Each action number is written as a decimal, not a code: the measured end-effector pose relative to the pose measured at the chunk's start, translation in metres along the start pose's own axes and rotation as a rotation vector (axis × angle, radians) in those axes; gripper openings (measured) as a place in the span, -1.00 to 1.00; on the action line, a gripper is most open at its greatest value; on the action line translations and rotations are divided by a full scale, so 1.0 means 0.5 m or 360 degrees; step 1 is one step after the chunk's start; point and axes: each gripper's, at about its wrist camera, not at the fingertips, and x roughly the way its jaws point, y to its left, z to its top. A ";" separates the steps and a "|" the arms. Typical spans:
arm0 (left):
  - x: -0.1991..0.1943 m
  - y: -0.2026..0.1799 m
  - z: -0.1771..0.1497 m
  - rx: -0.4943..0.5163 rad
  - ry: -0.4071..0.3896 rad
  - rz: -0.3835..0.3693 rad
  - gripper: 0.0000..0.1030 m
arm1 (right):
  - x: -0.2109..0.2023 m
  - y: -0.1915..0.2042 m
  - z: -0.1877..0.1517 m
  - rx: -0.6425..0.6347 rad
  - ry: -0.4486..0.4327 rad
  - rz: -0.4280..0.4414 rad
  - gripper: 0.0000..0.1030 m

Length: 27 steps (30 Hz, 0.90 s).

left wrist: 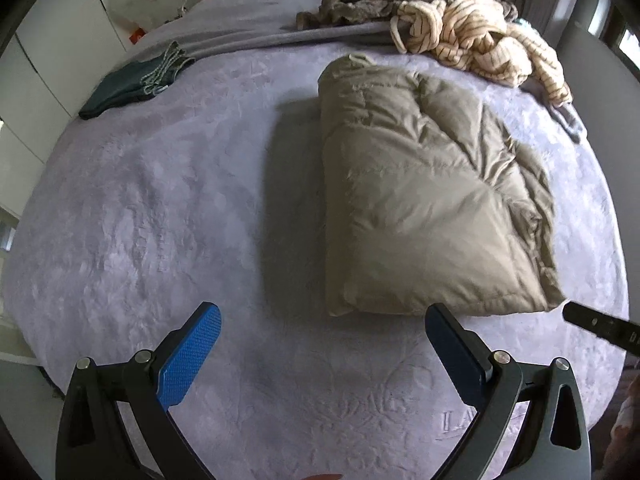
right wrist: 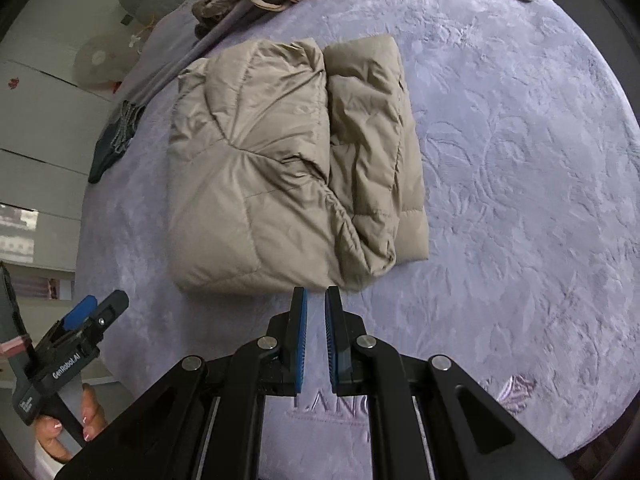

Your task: Fold large clothes

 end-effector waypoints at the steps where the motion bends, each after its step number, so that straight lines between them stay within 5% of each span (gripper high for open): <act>1: -0.008 -0.002 0.001 0.0004 -0.0006 0.0014 0.99 | -0.004 0.002 -0.003 -0.0004 -0.0002 -0.0001 -0.80; 13: -0.093 -0.012 0.027 0.0032 -0.0097 -0.0069 0.98 | -0.081 0.077 0.000 -0.0151 -0.0136 -0.0151 -0.79; 14: -0.102 -0.010 0.031 0.0029 -0.0105 -0.0083 0.98 | -0.090 0.088 0.005 -0.0172 -0.0157 -0.0165 -0.71; 16: -0.119 -0.008 0.040 0.0022 -0.0122 -0.0096 0.99 | -0.105 0.107 0.012 -0.0210 -0.0195 -0.0191 -0.17; 18: -0.136 -0.006 0.047 0.0020 -0.0137 -0.0087 0.98 | -0.120 0.127 0.017 -0.0256 -0.0245 -0.0216 0.10; 21: -0.158 -0.002 0.061 0.0031 -0.0154 -0.0050 0.98 | -0.141 0.154 0.021 -0.0324 -0.0318 -0.0269 0.13; 25: -0.185 0.003 0.069 0.0015 -0.0193 -0.0041 0.99 | -0.166 0.179 0.028 -0.0361 -0.0404 -0.0303 0.54; 27: -0.196 0.004 0.071 0.0005 -0.0213 -0.0047 0.98 | -0.180 0.189 0.029 -0.0381 -0.0449 -0.0330 0.55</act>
